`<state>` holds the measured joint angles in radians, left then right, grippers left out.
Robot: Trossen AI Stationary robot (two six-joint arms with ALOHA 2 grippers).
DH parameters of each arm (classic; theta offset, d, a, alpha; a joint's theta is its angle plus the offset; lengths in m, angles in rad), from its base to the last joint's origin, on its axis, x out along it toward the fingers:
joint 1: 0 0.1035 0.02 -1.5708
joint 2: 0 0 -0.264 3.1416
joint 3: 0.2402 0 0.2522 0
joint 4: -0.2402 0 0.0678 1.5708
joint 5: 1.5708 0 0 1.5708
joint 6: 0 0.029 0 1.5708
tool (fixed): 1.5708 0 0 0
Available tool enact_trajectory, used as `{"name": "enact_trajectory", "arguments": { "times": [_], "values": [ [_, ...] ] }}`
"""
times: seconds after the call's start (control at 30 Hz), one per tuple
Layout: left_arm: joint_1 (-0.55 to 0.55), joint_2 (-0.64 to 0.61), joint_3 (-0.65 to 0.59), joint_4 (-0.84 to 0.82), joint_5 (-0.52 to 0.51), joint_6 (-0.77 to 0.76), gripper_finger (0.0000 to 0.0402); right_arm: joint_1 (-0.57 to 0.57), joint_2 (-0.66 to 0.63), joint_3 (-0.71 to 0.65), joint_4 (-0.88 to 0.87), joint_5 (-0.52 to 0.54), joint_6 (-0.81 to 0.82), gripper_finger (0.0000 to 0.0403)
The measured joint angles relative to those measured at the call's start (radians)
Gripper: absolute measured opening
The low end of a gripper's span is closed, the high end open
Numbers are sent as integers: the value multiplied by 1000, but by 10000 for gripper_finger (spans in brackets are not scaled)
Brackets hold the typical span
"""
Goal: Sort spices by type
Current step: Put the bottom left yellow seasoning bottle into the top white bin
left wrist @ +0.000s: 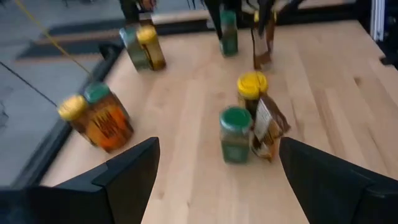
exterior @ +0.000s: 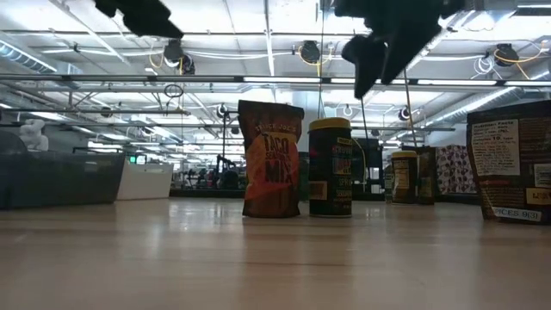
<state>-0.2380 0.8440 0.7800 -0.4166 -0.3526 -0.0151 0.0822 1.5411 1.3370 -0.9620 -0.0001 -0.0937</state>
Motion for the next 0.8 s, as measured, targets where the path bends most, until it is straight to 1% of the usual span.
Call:
{"name": "enact_trajectory", "arguments": {
  "times": [0.1, 0.2, 0.33, 0.43, 0.53, 0.6, 0.7, 0.8],
  "values": [
    [2, -3, 37, -50, -3, 25, 334, 11, 6, 51, 3, -1, -8, 299],
    [3, -9, 119, -209, -40, -13, 334, 14, 8, 97, 15, 0, -30, 299],
    [3, -11, 231, -485, -149, -160, 334, 15, 8, 113, 100, 0, -81, 299],
    [3, -12, 265, -601, -186, -268, 334, 11, 8, 113, 144, 1, -151, 299],
    [3, -10, 238, -615, -221, -311, 334, 3, 14, 113, 188, 2, -243, 299],
    [6, -1, 207, -623, -226, -336, 334, -1, 17, 112, 225, 2, -290, 299],
    [9, 3, 169, -619, -226, -377, 334, -3, 19, 113, 288, 2, -310, 299],
    [13, 3, 149, -633, -226, -425, 334, -2, 21, 113, 284, 0, -312, 299]
  ]
}}
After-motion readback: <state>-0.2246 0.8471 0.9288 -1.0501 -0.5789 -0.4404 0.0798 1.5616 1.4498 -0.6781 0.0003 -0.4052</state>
